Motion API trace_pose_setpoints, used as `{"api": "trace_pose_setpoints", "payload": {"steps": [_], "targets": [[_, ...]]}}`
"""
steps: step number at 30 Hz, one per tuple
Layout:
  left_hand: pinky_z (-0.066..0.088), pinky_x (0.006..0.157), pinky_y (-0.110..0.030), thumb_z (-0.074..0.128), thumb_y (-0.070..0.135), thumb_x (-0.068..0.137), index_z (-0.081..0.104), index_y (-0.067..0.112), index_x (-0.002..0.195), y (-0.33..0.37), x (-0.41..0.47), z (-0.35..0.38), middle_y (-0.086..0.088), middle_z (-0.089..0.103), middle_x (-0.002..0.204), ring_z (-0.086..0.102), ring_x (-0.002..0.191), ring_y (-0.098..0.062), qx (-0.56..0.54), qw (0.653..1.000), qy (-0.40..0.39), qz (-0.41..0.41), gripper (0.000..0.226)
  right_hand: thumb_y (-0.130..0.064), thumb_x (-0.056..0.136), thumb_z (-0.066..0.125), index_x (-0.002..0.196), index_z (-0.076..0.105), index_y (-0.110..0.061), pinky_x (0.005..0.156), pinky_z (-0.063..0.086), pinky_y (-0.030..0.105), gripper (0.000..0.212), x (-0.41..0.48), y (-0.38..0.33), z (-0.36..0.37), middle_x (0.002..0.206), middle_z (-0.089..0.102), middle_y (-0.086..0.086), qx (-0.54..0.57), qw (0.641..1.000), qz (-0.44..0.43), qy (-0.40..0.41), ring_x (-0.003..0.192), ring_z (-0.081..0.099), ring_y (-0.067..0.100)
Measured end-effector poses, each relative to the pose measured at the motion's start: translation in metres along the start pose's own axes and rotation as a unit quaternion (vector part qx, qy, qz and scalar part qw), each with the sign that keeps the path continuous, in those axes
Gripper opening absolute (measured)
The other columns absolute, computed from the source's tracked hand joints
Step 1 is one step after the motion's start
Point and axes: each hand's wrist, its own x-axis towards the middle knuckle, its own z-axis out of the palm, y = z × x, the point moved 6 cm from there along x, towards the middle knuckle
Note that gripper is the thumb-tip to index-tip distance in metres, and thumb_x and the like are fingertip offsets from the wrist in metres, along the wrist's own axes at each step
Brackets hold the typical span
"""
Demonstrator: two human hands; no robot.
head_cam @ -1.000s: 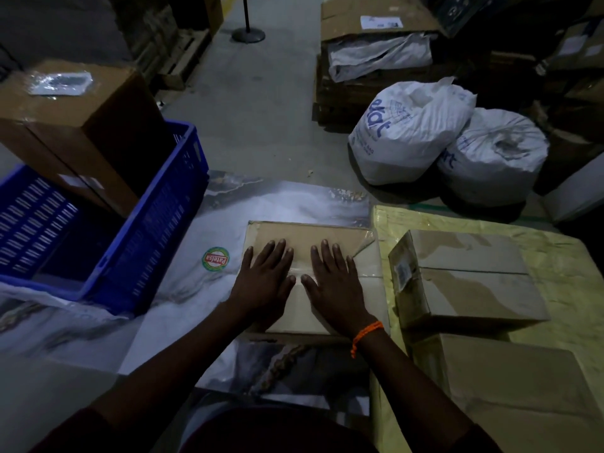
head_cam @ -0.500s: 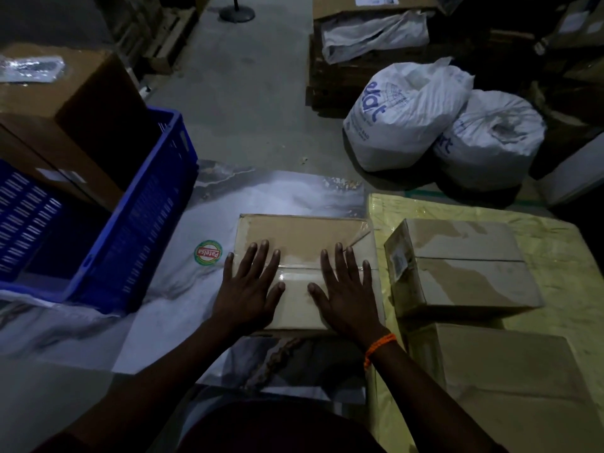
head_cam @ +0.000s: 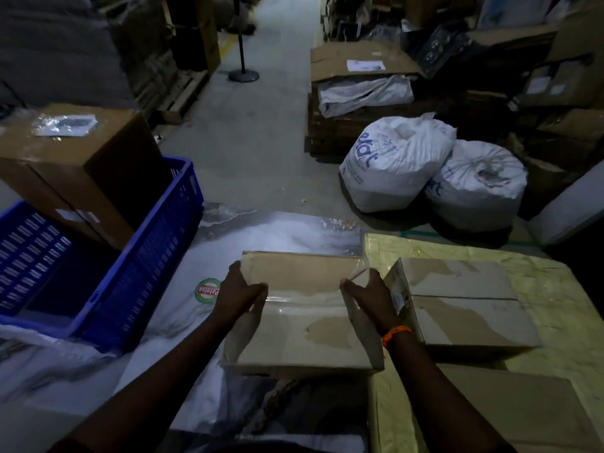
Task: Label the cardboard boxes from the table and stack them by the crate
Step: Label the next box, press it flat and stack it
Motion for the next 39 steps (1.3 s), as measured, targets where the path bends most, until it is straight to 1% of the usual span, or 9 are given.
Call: {"api": "trace_pose_setpoints", "payload": {"steps": [3, 8, 15, 18, 20, 28, 33, 36, 39], "targets": [[0.056, 0.086, -0.039, 0.078, 0.04, 0.065, 0.057, 0.015, 0.126, 0.016, 0.012, -0.009, -0.006, 0.068, 0.113, 0.066, 0.101, -0.023, -0.047, 0.999, 0.0, -0.018, 0.07, -0.04, 0.084, 0.084, 0.113, 0.059, -0.007, 0.086, 0.052, 0.039, 0.05, 0.011, -0.013, -0.01, 0.11, 0.068, 0.013, 0.041, 0.998, 0.008, 0.04, 0.109, 0.065, 0.034], [0.049, 0.065, -0.023, 0.071, 0.018, 0.091, 0.051, 0.01, 0.128, 0.055, 0.0, -0.031, -0.004, 0.063, 0.115, 0.064, 0.09, -0.01, -0.151, 0.986, 0.063, 0.019, 0.042, -0.045, 0.081, 0.085, 0.119, 0.056, -0.006, 0.091, 0.053, 0.043, 0.061, 0.009, -0.042, -0.024, 0.115, 0.067, 0.012, 0.1, 0.988, -0.007, 0.115, 0.107, 0.064, 0.031], [0.052, 0.095, -0.05, 0.054, 0.076, 0.075, 0.065, 0.018, 0.12, 0.057, -0.019, -0.064, -0.008, 0.067, 0.119, 0.063, 0.11, -0.026, -0.287, 0.952, 0.107, 0.024, 0.074, -0.061, 0.088, 0.07, 0.095, 0.06, -0.009, 0.068, 0.044, 0.034, 0.054, -0.036, -0.071, -0.051, 0.086, 0.062, 0.005, 0.198, 0.962, -0.028, 0.185, 0.08, 0.058, 0.023], [0.048, 0.088, -0.046, 0.05, 0.089, 0.073, 0.064, 0.024, 0.093, 0.043, -0.038, -0.067, -0.005, 0.065, 0.103, 0.061, 0.098, -0.024, -0.263, 0.956, 0.125, 0.025, 0.069, -0.056, 0.089, 0.073, 0.103, 0.06, -0.01, 0.068, 0.054, 0.034, 0.05, -0.061, -0.061, -0.044, 0.091, 0.066, 0.003, 0.214, 0.964, -0.015, 0.159, 0.081, 0.064, 0.016], [0.044, 0.076, -0.039, 0.062, 0.078, 0.078, 0.057, 0.017, 0.086, 0.025, -0.048, -0.063, -0.004, 0.061, 0.09, 0.06, 0.086, -0.024, -0.227, 0.965, 0.128, 0.026, 0.062, -0.04, 0.09, 0.078, 0.116, 0.057, -0.011, 0.072, 0.061, 0.037, 0.044, -0.078, -0.045, -0.034, 0.103, 0.068, 0.002, 0.227, 0.965, -0.017, 0.134, 0.09, 0.068, 0.013], [0.044, 0.079, -0.019, 0.076, 0.027, 0.09, 0.05, 0.018, 0.122, 0.004, -0.093, -0.054, 0.0, 0.056, 0.124, 0.055, 0.108, -0.012, -0.181, 0.969, 0.162, 0.055, 0.043, -0.025, 0.093, 0.076, 0.119, 0.058, -0.018, 0.058, 0.056, 0.014, 0.033, -0.104, -0.015, -0.032, 0.106, 0.064, -0.006, 0.187, 0.971, -0.054, 0.138, 0.095, 0.065, 0.005], [0.046, 0.096, -0.034, 0.075, 0.031, 0.087, 0.046, 0.014, 0.133, 0.01, -0.107, -0.055, -0.008, 0.05, 0.134, 0.05, 0.116, -0.015, -0.126, 0.974, 0.158, 0.1, 0.057, -0.025, 0.093, 0.075, 0.127, 0.055, -0.013, 0.064, 0.054, 0.013, 0.041, -0.108, -0.013, -0.036, 0.118, 0.065, 0.004, 0.13, 0.979, -0.075, 0.137, 0.102, 0.066, 0.014], [0.03, 0.107, -0.03, 0.067, 0.021, 0.089, 0.046, 0.008, 0.143, 0.039, -0.103, -0.054, -0.015, 0.046, 0.145, 0.041, 0.128, -0.016, 0.04, 0.968, 0.15, 0.199, 0.059, -0.027, 0.092, 0.075, 0.144, 0.048, -0.009, 0.094, 0.044, 0.026, 0.061, -0.109, -0.034, -0.03, 0.14, 0.05, 0.017, -0.054, 0.972, -0.151, 0.171, 0.127, 0.05, 0.028], [0.016, 0.119, -0.054, 0.058, 0.027, 0.091, 0.052, 0.018, 0.143, 0.072, -0.096, -0.039, -0.008, 0.044, 0.155, 0.033, 0.146, -0.03, 0.228, 0.921, 0.107, 0.297, 0.054, -0.038, 0.094, 0.063, 0.151, 0.044, -0.005, 0.118, 0.032, 0.044, 0.069, -0.106, -0.072, -0.007, 0.153, 0.044, 0.021, -0.167, 0.939, -0.263, 0.142, 0.142, 0.039, 0.035]]}}
